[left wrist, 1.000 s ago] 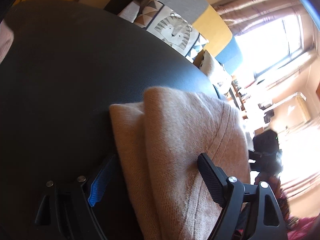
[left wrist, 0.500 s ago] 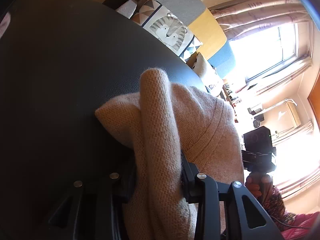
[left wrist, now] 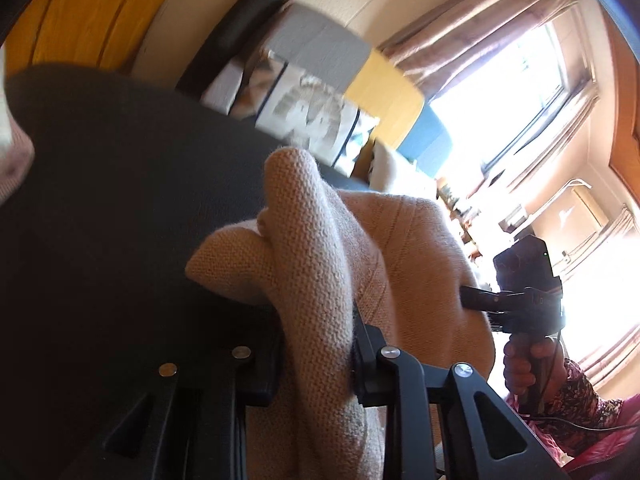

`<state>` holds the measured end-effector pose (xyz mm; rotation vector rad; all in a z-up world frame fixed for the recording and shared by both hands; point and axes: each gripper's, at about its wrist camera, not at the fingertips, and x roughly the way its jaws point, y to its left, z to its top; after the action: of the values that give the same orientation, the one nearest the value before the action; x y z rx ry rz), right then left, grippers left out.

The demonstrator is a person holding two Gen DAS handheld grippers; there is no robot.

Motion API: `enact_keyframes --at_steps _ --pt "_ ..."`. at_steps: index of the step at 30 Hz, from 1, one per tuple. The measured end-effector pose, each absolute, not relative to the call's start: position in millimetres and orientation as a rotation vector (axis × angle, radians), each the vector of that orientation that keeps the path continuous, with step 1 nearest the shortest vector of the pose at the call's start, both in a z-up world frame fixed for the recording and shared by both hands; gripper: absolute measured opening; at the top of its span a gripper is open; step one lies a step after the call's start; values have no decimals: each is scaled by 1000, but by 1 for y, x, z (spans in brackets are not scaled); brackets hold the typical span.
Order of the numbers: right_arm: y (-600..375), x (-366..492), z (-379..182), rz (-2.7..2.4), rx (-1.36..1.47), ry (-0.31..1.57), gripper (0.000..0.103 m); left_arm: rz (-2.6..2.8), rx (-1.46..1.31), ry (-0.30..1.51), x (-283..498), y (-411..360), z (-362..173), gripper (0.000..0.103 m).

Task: Fold clothes
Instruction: 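Grasp the folded sweater end with the right gripper and lift it, then carry the folded sweater with the right gripper onto the towel stack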

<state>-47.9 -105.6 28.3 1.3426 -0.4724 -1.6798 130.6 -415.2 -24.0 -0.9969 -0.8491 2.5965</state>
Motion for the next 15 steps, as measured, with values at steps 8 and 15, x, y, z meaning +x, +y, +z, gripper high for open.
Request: enact_keyframes --at_steps 8,15 --pt "-192 -53 93 -1606 1218 -334 57 2784 -785 -875 169 -472 44 26" --pt "-340 -49 146 -1480 1110 -184 57 3029 -625 -921 222 -559 96 26"
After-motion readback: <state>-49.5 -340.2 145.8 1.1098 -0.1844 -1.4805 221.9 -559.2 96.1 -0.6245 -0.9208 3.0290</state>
